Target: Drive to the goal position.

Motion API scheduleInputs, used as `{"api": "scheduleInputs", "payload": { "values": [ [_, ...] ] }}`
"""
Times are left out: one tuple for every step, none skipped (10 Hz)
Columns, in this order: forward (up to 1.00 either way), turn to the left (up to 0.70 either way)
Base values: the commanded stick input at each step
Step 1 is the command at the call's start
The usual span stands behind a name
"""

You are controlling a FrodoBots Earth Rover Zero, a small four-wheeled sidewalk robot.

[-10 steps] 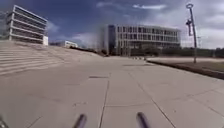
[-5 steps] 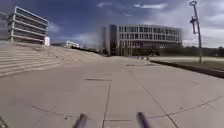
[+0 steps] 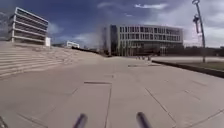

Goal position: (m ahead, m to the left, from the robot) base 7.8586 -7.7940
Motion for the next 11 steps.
{"api": "scheduleInputs", "payload": {
  "values": [
    [0.5, 0.0],
    [0.5, 0.0],
    [0.5, 0.0],
    [0.5, 0.0],
    [0.5, 0.0],
    [0.5, 0.0],
    [0.5, 0.0],
    [0.5, 0.0],
    [0.5, 0.0],
    [0.5, 0.0],
    [0.5, 0.0]
  ]
}}
